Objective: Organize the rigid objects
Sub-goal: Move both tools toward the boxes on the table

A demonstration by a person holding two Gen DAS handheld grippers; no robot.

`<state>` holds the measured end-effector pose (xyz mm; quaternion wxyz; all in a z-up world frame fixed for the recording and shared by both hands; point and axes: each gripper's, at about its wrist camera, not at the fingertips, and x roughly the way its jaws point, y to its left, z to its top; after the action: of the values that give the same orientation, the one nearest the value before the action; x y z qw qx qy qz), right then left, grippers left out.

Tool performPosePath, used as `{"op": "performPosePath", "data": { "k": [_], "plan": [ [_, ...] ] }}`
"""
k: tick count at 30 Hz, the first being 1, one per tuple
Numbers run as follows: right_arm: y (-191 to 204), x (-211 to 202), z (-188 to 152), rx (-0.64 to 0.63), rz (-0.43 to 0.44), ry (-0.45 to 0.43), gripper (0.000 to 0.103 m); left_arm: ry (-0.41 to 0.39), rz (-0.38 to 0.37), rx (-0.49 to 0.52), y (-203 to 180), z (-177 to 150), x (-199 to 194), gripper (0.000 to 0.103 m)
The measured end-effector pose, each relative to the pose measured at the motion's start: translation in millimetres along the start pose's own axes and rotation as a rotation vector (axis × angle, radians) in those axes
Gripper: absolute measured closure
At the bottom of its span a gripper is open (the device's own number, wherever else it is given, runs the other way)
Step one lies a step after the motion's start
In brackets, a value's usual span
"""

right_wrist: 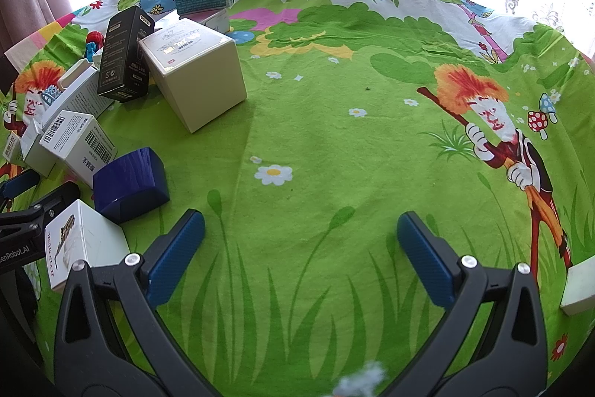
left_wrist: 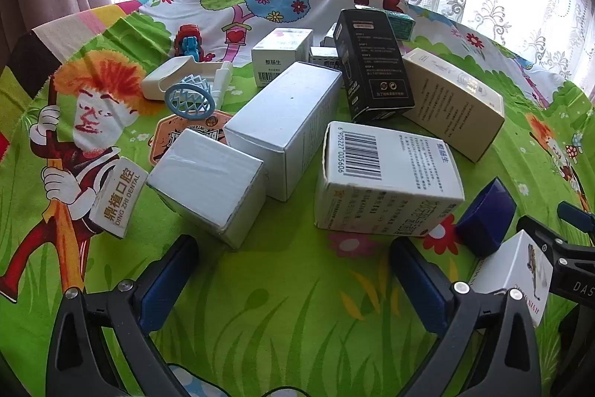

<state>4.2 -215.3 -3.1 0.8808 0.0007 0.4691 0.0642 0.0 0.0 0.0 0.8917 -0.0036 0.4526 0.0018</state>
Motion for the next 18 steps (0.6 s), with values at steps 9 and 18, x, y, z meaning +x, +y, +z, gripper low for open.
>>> {"op": "performPosePath", "data": {
  "k": [9, 18],
  "plan": [
    [0.0, 0.0, 0.1, 0.0, 0.0, 0.0, 0.0, -0.002, 0.0, 0.0, 0.0, -0.1, -0.1, 0.0],
    [-0.1, 0.4, 0.4, -0.002, 0.001, 0.0, 0.0, -0.001, -0.001, 0.0, 0.2, 0.0, 0.0, 0.0]
  ]
}}
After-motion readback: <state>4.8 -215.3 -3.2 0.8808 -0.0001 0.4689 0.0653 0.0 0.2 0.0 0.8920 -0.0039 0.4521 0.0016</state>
